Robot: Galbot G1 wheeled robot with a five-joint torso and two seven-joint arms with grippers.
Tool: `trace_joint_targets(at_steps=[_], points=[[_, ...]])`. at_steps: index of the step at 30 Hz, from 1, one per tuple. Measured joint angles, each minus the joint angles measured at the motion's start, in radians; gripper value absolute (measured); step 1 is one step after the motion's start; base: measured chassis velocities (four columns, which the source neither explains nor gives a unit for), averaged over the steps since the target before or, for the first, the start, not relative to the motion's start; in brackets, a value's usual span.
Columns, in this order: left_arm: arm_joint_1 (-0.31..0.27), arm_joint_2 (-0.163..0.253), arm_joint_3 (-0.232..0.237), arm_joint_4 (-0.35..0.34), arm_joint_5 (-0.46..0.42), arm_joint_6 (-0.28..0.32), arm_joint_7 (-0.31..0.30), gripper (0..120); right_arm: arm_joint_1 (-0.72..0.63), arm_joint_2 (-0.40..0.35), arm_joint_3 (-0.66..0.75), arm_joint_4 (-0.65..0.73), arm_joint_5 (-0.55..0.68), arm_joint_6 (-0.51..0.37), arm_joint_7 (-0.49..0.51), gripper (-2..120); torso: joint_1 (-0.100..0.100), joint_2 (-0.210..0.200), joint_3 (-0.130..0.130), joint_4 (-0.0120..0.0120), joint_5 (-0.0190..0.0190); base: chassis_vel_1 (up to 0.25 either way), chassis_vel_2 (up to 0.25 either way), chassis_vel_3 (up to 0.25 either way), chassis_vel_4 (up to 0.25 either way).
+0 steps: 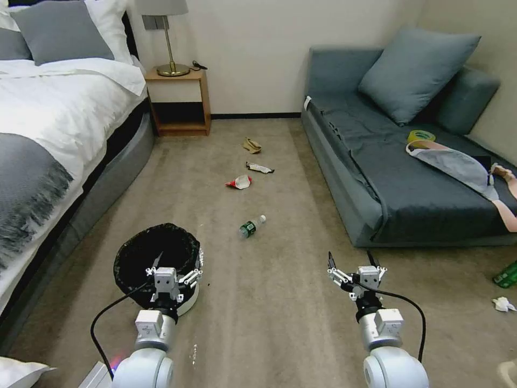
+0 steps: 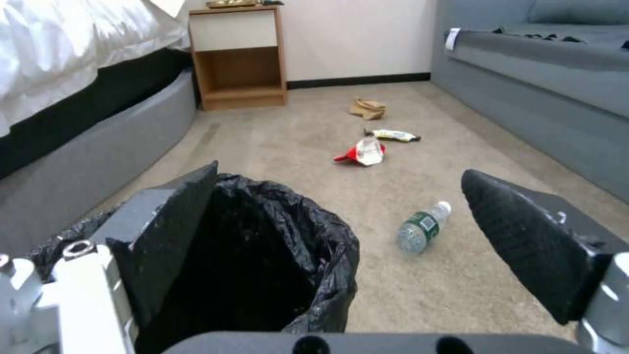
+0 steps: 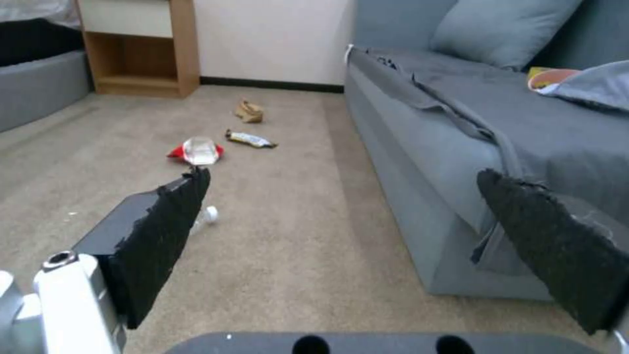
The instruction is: Pick up the trash bin, then pick up the garbage on the floor and place it into the trash bin.
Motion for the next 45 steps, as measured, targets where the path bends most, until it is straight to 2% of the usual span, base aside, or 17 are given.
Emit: trace_joint_targets(at_steps=[39,43,44,45], points=[[0.000,-0.003,0.000,-0.008,0.000,0.010,0.000,100,0.000,0.001,-0.001,0.006,-0.001,-0.001,0.003,100,0.000,0.000,0.000,0.0000,0.0000,0.000,0.000,0.000,0.000],[-0.003,-0.053,0.003,-0.149,0.028,0.163,-0.018,100,-0.008,0.035,-0.028,0.113,-0.043,-0.052,0.071,100,0.000,0.000,0.000,0.0000,-0.0001,0.000,0.000,0.000,0.000],[-0.003,-0.053,0.003,-0.149,0.028,0.163,-0.018,100,-0.008,0.035,-0.028,0.113,-0.043,-0.052,0.071,100,0.000,0.000,0.000,0.0000,-0.0001,0.000,0.000,0.000,0.000],[-0.004,-0.069,0.004,-0.193,0.037,0.211,-0.025,100,-0.011,0.048,-0.040,0.158,-0.062,-0.074,0.100,100,0.000,0.000,0.000,0.0000,0.0000,0.000,0.000,0.000,0.000]])
